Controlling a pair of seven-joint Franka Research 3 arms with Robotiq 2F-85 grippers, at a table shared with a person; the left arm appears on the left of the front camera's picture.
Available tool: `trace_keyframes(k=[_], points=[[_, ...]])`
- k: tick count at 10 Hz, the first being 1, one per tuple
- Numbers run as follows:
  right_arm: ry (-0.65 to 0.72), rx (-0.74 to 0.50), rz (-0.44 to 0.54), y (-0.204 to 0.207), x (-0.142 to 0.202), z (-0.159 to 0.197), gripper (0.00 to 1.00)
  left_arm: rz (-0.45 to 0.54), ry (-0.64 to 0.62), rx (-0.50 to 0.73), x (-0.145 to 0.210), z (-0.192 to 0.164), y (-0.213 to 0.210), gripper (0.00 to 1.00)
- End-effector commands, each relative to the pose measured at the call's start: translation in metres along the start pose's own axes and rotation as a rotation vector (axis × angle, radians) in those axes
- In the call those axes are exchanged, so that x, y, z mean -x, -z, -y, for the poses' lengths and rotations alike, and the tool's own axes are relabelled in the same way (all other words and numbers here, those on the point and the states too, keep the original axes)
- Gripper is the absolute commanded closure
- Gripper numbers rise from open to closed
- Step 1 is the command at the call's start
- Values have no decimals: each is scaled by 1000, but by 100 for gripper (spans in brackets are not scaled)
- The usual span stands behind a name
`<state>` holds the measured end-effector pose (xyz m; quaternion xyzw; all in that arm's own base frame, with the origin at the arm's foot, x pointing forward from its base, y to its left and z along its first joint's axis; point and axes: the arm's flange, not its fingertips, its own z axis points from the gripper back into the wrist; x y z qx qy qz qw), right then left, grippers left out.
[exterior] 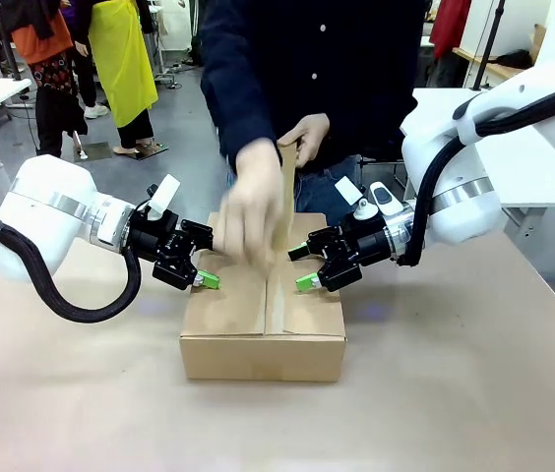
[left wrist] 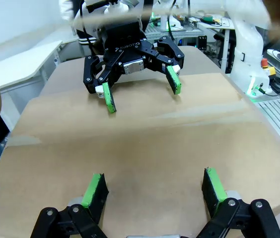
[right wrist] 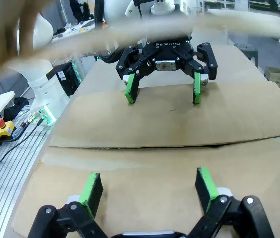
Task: Pack the gift set into the box.
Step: Press and hold the closed box until the human finishes sealing it.
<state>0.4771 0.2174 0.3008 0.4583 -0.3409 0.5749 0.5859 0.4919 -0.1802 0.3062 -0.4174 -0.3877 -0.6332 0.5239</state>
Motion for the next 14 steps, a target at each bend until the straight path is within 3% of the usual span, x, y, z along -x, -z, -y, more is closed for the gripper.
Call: trace_keyframes(k=[1,14], points=[[9,3,-1,1,4,0,0,-2,5,-2,1,1,1,0],[9,3,-1,1,4,0,0,-2,5,-2,1,1,1,0]])
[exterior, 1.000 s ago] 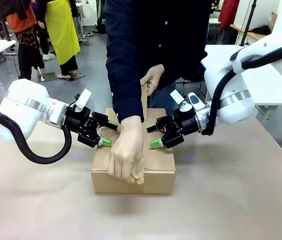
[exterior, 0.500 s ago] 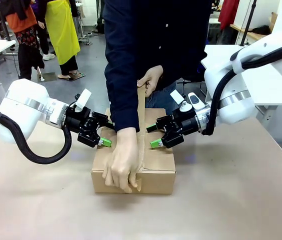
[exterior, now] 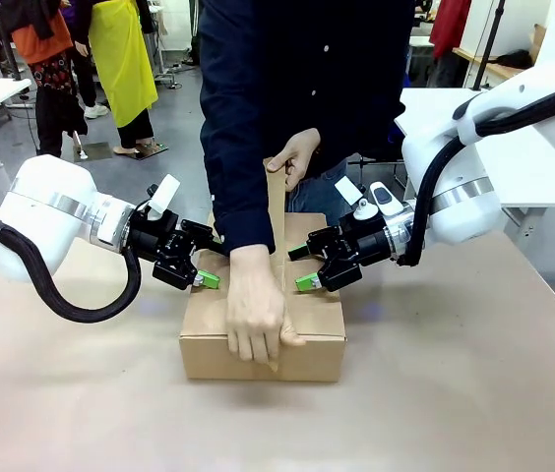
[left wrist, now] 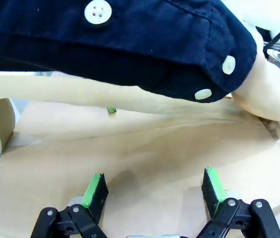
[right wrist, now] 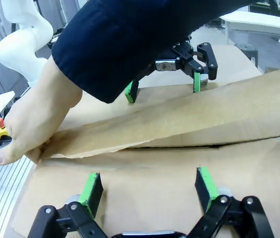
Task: Pack the gift set into the box.
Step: Press and hold the closed box until the human finishes sealing it.
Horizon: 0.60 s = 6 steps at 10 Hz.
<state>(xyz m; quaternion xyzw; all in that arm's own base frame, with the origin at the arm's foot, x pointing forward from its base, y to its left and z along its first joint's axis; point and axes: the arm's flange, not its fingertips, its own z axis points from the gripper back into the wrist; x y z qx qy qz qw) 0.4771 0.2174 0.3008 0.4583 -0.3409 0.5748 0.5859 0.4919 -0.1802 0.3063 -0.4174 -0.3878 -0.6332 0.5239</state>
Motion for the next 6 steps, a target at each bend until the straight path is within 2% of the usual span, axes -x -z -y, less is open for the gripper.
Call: trace_keyframes(k=[1,6], points=[[9,3,-1,1,4,0,0,-2,5,-2,2,1,1,0],[9,3,-1,1,4,0,0,-2,5,-2,2,1,1,0]])
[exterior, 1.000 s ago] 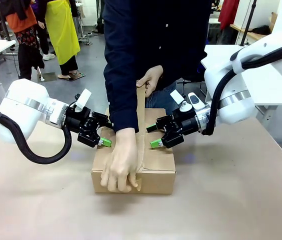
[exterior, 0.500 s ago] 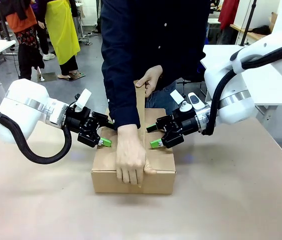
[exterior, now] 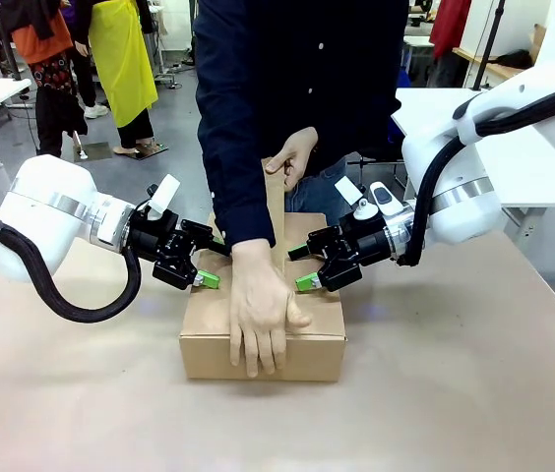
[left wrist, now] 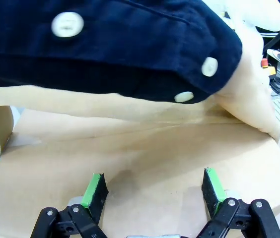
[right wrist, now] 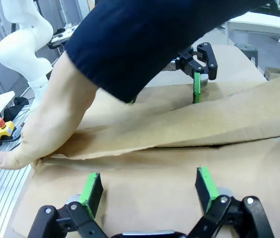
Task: Pack the gift set into the box.
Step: Press and hold the closed box until the human finishes sealing it.
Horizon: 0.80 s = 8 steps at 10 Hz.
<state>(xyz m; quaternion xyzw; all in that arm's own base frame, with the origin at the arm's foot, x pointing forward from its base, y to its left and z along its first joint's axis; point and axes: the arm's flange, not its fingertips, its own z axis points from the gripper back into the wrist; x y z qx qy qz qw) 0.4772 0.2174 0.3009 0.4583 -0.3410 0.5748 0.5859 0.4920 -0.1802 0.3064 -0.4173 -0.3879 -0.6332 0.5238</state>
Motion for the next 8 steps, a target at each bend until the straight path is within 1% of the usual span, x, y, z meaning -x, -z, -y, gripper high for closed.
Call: trace_keyframes(k=[1,8], points=[[10,3,-1,1,4,0,0,-2,4,-2,2,1,1,0],[10,3,-1,1,4,0,0,-2,4,-2,2,1,1,0]])
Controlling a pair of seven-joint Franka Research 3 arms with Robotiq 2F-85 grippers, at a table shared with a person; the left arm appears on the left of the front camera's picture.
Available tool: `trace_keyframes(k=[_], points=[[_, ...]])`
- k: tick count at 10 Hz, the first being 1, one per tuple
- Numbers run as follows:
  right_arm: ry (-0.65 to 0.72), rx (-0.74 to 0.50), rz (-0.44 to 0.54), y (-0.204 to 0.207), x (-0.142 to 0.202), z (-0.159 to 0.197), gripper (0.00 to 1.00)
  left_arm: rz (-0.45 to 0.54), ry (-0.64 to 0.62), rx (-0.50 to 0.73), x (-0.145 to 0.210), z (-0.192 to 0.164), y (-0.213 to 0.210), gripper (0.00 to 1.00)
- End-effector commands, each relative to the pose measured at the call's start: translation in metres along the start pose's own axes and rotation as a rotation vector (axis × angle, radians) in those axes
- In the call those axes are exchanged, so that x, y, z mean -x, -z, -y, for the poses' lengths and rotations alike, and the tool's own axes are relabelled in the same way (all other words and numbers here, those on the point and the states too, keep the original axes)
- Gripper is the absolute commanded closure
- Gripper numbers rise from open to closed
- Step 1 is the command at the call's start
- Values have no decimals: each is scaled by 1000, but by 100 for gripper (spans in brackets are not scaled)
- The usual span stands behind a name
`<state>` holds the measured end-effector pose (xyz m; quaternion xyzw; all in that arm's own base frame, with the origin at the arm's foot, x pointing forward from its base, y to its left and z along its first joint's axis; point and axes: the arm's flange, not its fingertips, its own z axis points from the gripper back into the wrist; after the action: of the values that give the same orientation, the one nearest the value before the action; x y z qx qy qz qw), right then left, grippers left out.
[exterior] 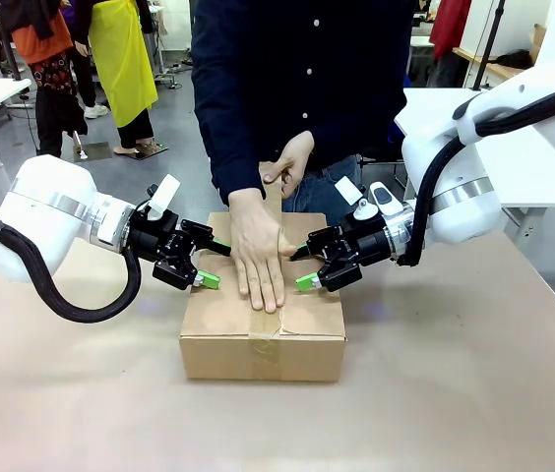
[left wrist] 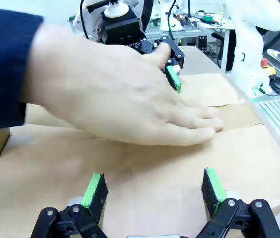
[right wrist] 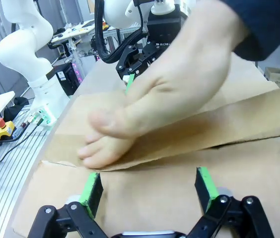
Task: Pack the gift set into the box.
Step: Press and hold the closed box until the human finishes sealing it.
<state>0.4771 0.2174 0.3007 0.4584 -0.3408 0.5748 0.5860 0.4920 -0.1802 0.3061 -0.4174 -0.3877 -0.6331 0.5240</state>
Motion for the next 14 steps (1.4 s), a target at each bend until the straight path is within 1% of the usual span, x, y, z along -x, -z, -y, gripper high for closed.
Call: trace_keyframes(k=[1,14], points=[[9,3,-1,1,4,0,0,-2,5,-2,1,1,1,0],[9,3,-1,1,4,0,0,-2,5,-2,1,1,1,0]])
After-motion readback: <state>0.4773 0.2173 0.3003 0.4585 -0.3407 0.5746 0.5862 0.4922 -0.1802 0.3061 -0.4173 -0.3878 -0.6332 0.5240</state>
